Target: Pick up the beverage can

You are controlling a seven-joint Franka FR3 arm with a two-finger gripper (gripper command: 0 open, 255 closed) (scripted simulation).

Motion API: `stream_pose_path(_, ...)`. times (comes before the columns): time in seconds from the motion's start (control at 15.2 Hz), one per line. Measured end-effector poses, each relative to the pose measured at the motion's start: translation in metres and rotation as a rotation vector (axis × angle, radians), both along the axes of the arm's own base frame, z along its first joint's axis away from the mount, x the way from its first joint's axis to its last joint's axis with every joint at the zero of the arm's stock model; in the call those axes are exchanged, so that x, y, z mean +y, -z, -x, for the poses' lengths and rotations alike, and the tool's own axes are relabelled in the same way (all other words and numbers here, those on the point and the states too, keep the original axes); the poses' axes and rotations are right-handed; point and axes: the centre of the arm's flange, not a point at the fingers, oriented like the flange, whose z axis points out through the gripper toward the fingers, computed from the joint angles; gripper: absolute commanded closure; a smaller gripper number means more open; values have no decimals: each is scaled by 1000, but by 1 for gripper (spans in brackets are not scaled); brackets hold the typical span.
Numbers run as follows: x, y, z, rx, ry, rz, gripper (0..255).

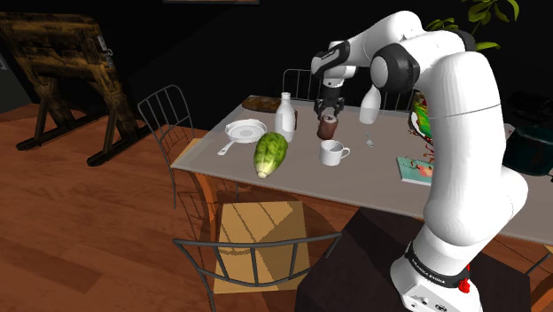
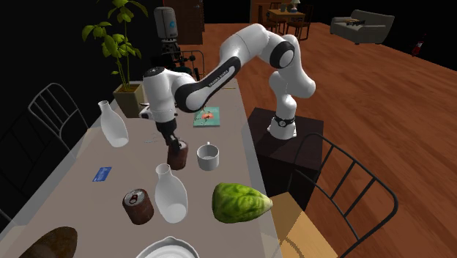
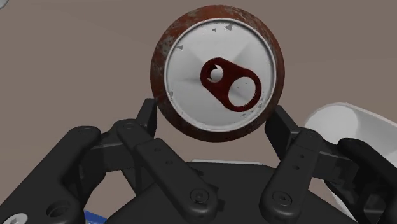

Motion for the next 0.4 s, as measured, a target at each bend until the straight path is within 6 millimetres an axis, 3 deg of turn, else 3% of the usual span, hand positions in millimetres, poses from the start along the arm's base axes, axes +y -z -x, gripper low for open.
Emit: stream_pose_path(0.4,1,-31,0,0,0,0,255)
